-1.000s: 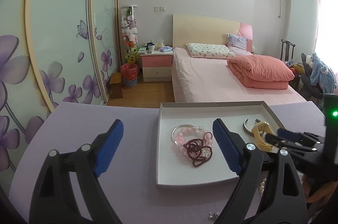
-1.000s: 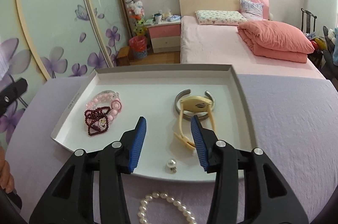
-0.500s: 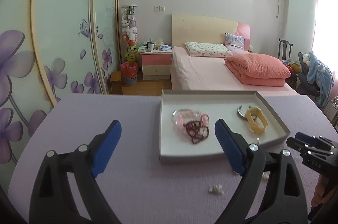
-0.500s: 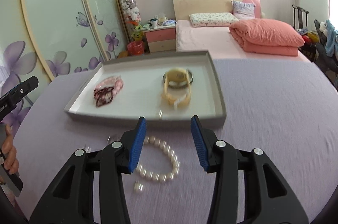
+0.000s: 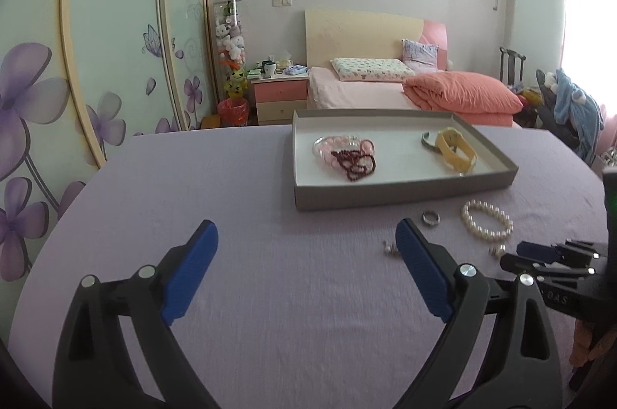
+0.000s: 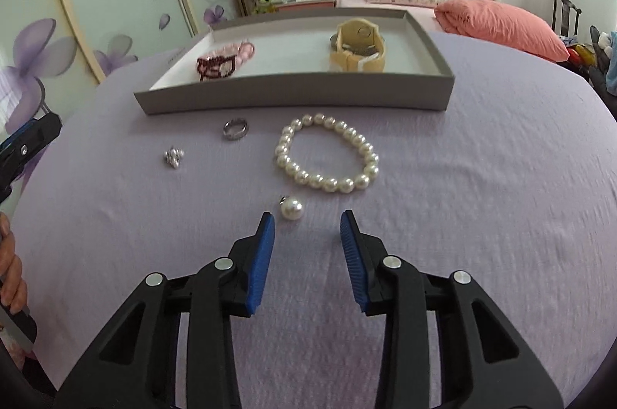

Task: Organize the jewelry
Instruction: 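Move the right tool back to the bed and grasp the second pearl earring, then grasp the silver flower brooch with the left tool while the right tool holds the earring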

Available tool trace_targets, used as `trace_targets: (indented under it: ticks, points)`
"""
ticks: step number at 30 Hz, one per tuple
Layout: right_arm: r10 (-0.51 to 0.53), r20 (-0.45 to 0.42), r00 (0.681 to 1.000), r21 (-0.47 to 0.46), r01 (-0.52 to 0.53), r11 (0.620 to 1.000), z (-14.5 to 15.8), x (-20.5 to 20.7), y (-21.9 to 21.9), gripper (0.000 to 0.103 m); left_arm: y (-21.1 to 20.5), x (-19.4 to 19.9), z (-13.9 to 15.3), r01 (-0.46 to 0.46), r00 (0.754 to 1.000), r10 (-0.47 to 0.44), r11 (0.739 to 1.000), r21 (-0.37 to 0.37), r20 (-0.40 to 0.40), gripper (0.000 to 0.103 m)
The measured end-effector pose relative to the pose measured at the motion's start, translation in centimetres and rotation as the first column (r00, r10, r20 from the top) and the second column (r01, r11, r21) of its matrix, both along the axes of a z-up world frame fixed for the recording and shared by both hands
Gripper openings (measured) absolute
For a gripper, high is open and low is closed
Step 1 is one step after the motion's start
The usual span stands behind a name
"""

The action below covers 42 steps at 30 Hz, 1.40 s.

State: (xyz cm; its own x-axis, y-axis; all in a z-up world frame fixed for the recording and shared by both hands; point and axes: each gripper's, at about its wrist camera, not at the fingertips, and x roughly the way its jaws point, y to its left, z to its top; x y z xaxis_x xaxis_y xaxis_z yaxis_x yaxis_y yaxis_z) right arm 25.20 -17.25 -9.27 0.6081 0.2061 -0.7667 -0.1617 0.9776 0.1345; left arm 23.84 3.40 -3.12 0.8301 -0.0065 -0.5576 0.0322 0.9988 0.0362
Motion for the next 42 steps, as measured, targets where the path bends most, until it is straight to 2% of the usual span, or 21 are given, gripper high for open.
trace_targets:
  ticks: [17, 24, 34, 42]
  points:
    - [0.004, 0.002, 1.000, -0.093, -0.004, 0.996, 0.2, 1.5, 2.3, 0.020, -0.8, -0.1, -1.0, 0.017, 0.999, -0.017, 1.000, 0.007, -0.038, 0.092]
    - [0.012, 0.004, 1.000, -0.098, -0.012, 0.995, 0.1, 1.5, 2.5, 0.014, -1.0, 0.1, -1.3, 0.015, 0.999, -0.014, 1.000, 0.013, -0.049, 0.092]
    - [-0.006, 0.001, 1.000, -0.063, 0.006, 0.998, 0.3, 1.0, 1.2, 0.014, -2.3, 0.7, -2.2, 0.063, 0.993, -0.061, 0.998, 0.015, -0.101, 0.092]
    - [-0.070, 0.030, 0.997, 0.001, 0.070, 0.998, 1.4, 0.6, -2.0, 0.014, -5.5, 3.0, -4.3, 0.108, 0.972, -0.099, 0.994, 0.034, -0.213, 0.091]
